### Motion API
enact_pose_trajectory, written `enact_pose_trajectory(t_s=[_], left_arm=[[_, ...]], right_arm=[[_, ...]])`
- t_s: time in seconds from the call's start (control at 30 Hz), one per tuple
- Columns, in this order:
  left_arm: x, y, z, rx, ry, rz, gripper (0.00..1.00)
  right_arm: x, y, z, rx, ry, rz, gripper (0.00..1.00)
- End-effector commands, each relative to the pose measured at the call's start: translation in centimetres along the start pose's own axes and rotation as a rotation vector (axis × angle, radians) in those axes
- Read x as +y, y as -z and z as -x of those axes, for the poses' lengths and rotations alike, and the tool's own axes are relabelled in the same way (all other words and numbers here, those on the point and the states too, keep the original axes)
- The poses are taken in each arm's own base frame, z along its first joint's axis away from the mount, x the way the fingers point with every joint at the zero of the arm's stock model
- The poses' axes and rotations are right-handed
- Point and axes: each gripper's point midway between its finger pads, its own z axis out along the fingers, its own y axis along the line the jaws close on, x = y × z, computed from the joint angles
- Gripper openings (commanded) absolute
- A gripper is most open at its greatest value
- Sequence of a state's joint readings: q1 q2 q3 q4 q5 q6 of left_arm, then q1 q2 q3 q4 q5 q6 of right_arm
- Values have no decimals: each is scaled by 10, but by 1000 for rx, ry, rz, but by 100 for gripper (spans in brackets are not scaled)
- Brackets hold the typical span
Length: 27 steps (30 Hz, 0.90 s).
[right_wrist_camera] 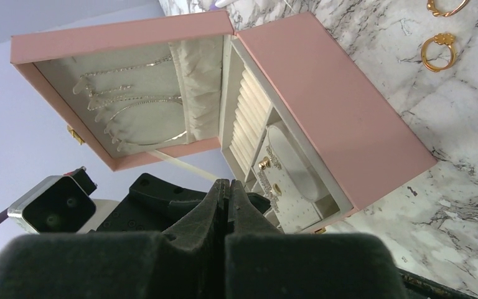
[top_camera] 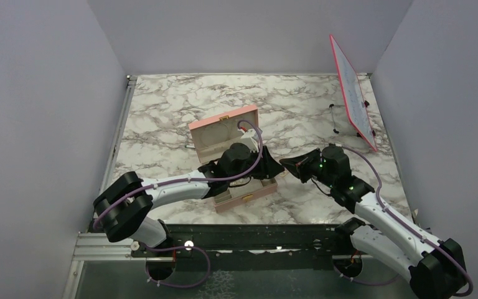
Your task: Organize the mixed jewelry
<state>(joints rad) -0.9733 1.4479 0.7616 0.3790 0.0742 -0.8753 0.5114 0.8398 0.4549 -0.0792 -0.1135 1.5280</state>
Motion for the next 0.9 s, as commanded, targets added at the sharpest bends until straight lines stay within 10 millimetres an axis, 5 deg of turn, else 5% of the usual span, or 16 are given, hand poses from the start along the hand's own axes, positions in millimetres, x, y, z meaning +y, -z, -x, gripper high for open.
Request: enact_pose_trajectory(t_s=[0.0, 0.4, 0.87], left_arm=[[-15, -8, 16, -56, -47, -41, 39], [-18, -9, 25, -92, -87, -44, 30], [-16, -14, 25, -91, -98, -38, 4]], right_arm=[[-2, 1, 4, -24, -23, -4, 2], [-7, 0, 2, -14, -22, -14, 2], [-8, 0, 1, -6, -21, -11, 2]])
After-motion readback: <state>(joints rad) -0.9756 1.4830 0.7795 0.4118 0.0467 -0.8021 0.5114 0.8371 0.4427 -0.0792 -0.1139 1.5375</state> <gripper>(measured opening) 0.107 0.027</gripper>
